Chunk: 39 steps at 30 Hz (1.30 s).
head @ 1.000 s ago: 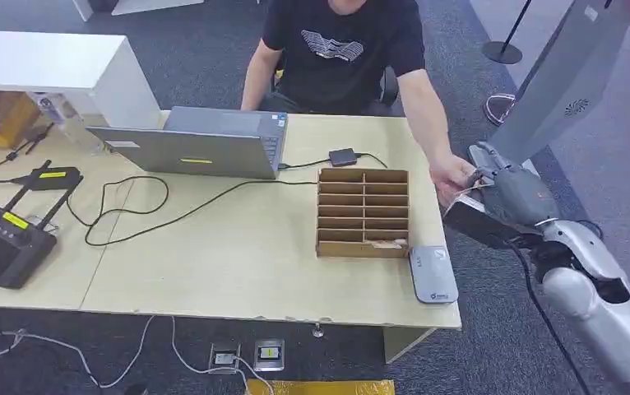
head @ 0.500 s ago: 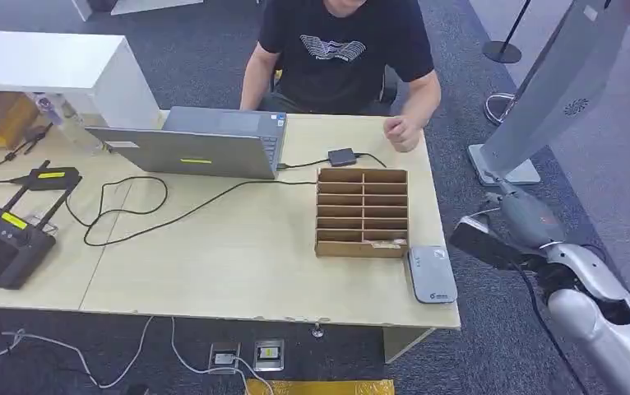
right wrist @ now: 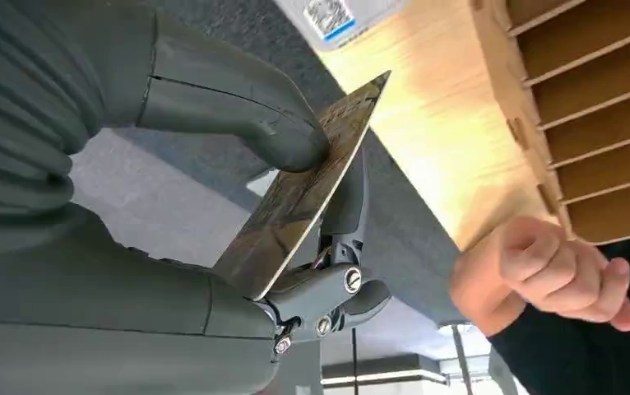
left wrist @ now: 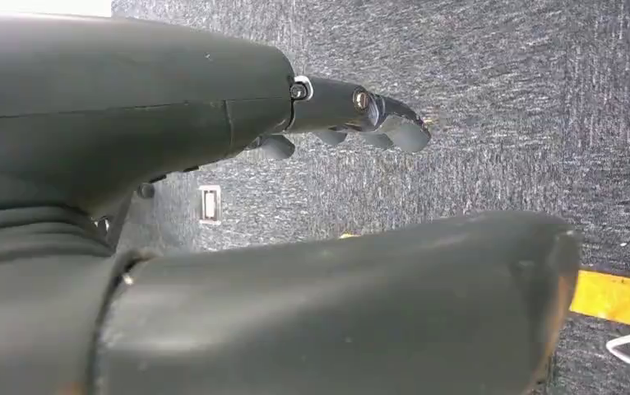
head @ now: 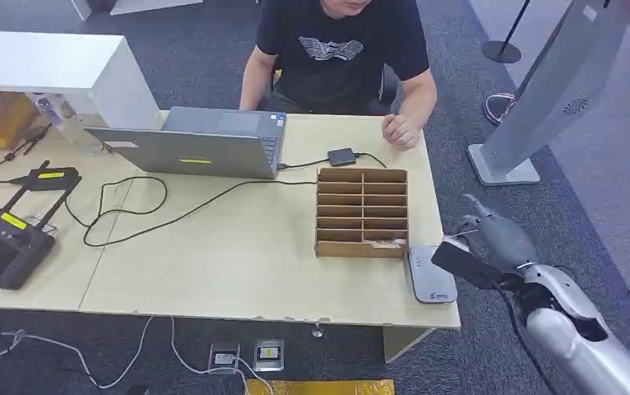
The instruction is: Pass the card to the sensor for recognition and then transmit it.
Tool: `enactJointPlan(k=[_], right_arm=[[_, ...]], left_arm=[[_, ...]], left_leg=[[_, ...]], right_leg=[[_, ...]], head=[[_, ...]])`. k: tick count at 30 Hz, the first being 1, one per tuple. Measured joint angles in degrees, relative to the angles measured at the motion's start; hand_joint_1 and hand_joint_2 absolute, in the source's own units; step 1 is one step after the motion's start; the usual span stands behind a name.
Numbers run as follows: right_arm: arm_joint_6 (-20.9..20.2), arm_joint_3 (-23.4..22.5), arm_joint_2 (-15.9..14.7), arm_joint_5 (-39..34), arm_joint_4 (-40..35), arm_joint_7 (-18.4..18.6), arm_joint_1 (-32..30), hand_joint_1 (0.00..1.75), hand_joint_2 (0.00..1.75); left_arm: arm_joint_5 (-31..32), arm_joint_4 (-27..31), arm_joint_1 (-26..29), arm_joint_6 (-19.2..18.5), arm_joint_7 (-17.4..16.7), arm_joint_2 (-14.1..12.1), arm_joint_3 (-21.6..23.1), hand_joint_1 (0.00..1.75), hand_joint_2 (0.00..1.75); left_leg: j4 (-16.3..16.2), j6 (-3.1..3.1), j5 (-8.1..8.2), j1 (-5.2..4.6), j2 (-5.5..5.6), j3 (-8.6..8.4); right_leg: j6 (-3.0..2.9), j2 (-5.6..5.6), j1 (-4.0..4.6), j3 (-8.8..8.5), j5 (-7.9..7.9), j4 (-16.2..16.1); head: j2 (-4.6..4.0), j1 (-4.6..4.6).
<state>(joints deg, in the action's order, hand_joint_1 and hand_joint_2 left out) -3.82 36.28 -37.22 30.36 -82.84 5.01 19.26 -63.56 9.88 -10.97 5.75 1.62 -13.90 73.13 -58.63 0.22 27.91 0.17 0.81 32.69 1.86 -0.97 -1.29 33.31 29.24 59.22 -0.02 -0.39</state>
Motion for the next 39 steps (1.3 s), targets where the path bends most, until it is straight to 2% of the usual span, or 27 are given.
enactJointPlan(k=[7, 26, 39], right_arm=[[2.6, 1.8, 2.9, -0.3, 2.0, -0.8, -0.7, 1.75, 1.75], [4.8, 4.1, 8.0, -2.5, 8.7, -2.7, -2.1, 1.75, 1.75], [4.8, 3.9, 9.3, -3.2, 12.8, -4.1, -1.3, 1.75, 1.75]], left_arm=[[-0.5, 0.1, 0.0, 0.9, -0.6, 0.3, 0.0, 0.0, 0.0], [-1.6, 0.2, 0.0, 1.4, -2.8, 0.9, 0.0, 0.0, 0.0], [-1.9, 0.3, 0.0, 1.5, -3.0, 0.9, 0.0, 0.0, 0.0]], left_leg=[[0.0, -0.01, 0.01, 0.02, -0.02, 0.0], [0.0, -0.02, 0.01, 0.05, -0.04, 0.0], [0.0, -0.02, 0.01, 0.05, -0.04, -0.01]], right_leg=[[-0.04, 0.01, 0.02, 0.01, 0.02, 0.0], [-0.04, 0.04, 0.04, 0.02, 0.03, 0.0], [-0.04, 0.04, 0.04, 0.01, 0.02, 0.0]], head=[[0.0, 0.0], [0.0, 0.0], [0.0, 0.0]])
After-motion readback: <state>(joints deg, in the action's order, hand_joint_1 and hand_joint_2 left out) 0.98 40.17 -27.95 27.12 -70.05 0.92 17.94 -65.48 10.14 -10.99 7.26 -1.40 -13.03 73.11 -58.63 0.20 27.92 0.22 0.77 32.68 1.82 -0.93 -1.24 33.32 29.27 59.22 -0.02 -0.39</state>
